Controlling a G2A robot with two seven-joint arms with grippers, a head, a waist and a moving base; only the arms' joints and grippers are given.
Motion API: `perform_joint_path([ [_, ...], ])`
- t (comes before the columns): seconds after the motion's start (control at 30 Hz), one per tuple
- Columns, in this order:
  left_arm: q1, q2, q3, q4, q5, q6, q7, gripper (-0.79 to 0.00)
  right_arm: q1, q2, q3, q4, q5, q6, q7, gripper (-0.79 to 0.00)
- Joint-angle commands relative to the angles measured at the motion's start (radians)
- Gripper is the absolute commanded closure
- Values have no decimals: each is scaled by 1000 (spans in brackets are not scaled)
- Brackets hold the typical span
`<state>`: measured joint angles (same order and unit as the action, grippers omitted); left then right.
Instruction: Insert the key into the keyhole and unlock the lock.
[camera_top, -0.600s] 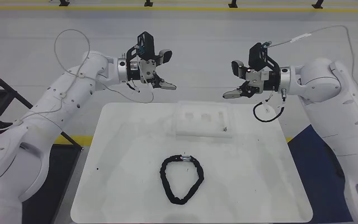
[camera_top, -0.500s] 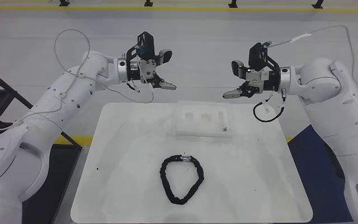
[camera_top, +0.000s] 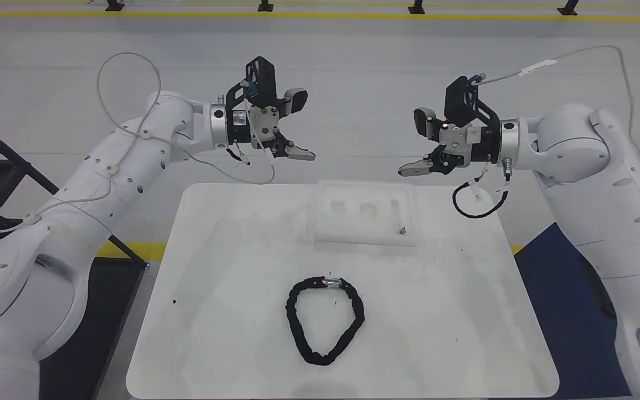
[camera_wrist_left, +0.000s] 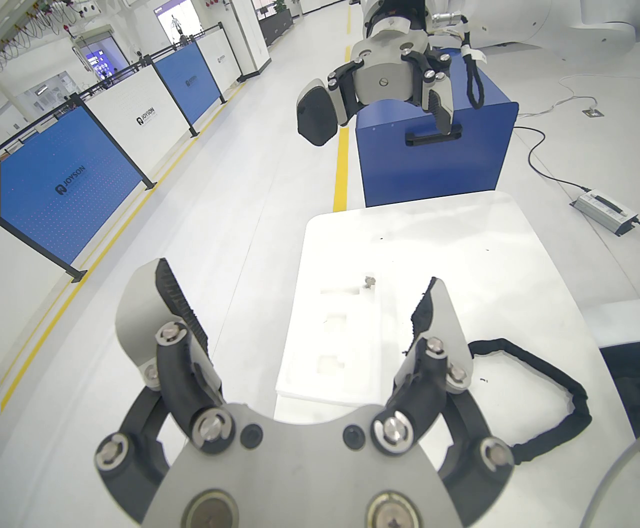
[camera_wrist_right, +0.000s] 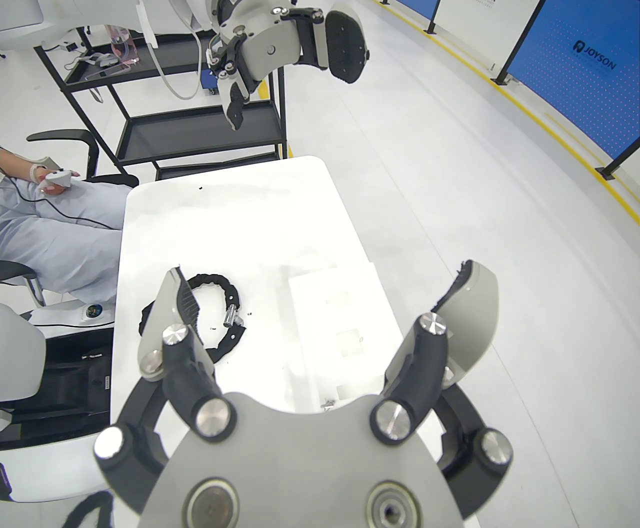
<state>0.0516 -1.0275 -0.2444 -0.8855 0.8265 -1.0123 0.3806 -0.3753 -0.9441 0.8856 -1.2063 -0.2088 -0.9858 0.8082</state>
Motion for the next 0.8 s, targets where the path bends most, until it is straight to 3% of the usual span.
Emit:
perform_joint_path([
  [0.0,0,0,0,0,0,0,0,-784,0,0,0,0,0,0,0,-784],
  [0.33,0,0,0,0,0,0,0,-785,-2,0,1,0,-2,6,-5,-785],
  [0.77,0,0,0,0,0,0,0,-785,-44,-11,-42,133,-95,157,-11,-785],
])
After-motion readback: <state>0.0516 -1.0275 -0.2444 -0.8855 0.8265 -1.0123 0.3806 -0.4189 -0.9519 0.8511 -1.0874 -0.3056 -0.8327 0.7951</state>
